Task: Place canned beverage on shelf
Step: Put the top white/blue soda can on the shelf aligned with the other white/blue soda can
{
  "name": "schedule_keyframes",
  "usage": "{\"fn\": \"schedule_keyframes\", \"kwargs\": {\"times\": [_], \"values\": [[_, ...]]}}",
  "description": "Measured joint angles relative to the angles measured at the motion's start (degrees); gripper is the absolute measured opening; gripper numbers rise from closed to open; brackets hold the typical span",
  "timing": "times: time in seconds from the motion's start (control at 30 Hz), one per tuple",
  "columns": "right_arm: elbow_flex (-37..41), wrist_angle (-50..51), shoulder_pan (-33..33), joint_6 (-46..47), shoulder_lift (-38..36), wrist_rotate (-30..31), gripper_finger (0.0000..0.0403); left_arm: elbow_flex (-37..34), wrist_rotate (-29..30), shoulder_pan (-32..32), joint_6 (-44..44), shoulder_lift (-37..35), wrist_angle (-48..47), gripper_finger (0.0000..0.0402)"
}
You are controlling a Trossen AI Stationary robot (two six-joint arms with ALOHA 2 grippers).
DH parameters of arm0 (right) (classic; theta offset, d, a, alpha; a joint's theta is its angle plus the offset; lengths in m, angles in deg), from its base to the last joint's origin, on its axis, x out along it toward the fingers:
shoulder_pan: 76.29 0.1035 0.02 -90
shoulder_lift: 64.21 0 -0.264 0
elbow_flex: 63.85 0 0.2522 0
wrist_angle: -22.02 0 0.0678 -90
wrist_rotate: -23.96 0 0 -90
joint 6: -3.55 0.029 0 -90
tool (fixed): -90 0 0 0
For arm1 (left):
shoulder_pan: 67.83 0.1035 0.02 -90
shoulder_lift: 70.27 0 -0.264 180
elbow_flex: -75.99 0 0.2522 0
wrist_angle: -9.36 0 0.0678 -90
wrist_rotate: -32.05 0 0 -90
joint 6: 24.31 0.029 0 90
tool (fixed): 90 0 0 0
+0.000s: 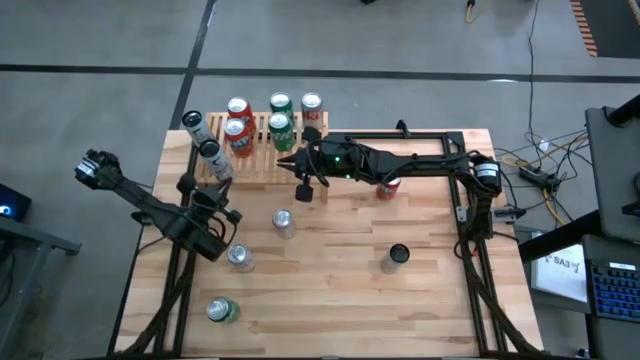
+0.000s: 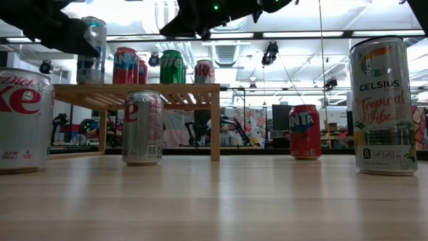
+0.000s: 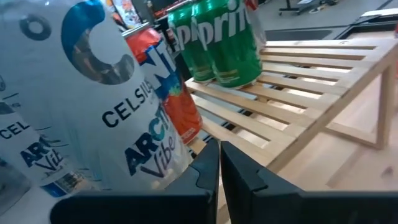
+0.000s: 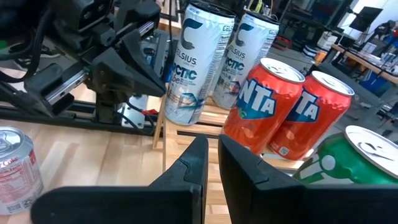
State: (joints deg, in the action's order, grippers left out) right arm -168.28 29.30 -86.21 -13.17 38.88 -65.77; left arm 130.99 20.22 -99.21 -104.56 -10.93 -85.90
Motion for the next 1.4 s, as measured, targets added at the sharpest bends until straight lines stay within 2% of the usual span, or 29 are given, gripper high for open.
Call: {"fn": "schedule_keyframes", "kwargs": {"times": [0.3, 0.97, 1.4], "values": [[0.02, 0.26, -0.26, -0.46, 0.00, -0.08, 0.0027, -0.07, -0.06, 2.24, -0.41, -0.09, 0.04, 0.0000], [0.02, 1.08, -0.26, -0.85, 0.00, -0.12, 0.0027, -0.11, -0.14, 3.02, -4.16, -2.41, -0.13, 0.0000], [0.02, 2.82, -0.26, -1.37, 0.00, -0.12, 0.0027, -0.11, -5.02, 4.28, -4.49, -6.63, -1.07, 0.0000]]}}
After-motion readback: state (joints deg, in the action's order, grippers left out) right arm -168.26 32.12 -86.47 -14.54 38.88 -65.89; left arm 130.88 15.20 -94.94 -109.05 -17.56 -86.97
